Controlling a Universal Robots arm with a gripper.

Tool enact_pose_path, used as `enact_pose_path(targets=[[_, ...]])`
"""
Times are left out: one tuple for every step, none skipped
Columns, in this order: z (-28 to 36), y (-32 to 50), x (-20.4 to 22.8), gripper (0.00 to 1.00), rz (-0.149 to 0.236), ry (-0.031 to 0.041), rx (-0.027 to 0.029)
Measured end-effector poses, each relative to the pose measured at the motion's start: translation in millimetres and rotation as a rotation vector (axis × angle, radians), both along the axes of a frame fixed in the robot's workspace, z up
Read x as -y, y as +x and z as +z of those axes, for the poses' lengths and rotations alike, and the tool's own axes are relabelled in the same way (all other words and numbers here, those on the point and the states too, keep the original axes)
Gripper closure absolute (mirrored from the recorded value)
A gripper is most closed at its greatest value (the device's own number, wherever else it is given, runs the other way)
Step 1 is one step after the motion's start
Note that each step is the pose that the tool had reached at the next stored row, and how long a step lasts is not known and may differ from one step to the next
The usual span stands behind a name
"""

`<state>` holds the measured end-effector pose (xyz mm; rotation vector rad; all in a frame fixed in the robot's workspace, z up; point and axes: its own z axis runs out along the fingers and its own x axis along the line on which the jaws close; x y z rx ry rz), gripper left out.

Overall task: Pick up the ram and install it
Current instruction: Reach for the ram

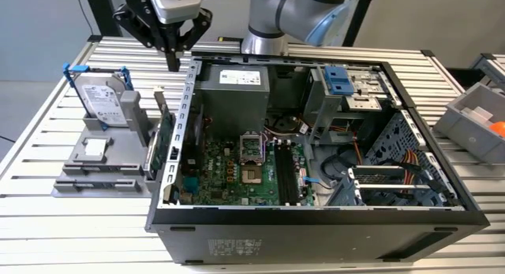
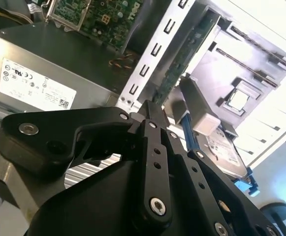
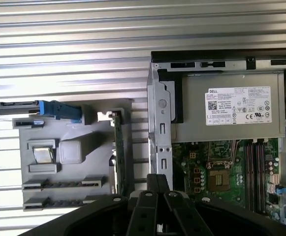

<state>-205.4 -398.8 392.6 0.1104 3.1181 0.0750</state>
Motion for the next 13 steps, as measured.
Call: enact_pose_path(targets=[[0.0,-1.7,0.0,1.00,0.000,0.0000,0.0000],[0.0,-3.5,0.0,1.00,0.000,-0.0001,-0.0003],[0.0,-5.1,0.0,1.00,0.000,0.0000,-0.0004],[0.0,-6.9,0.0,1.00,0.000,0.0001,-0.0007],[0.0,-8.6,0.0,1.00,0.000,0.0000,-0.0008],[0.0,-10.3,0.0,1.00,0.000,0.0000,-0.0010],[0.0,-12.1,0.0,1.00,0.000,0.0000,-0.0011],[0.0,-14.1,0.0,1.00,0.000,0.0000,-0.0012],[0.0,-15.9,0.0,1.00,0.000,0.0000,-0.0012],[-0.1,-18.0,0.0,1.00,0.000,0.0000,-0.0011],[-0.1,-20.0,0.0,1.00,0.000,0.0000,-0.0011],[-0.1,-21.9,0.0,1.00,0.000,0.0000,-0.0012],[0.0,-23.8,0.0,1.00,0.001,0.0000,-0.0012]])
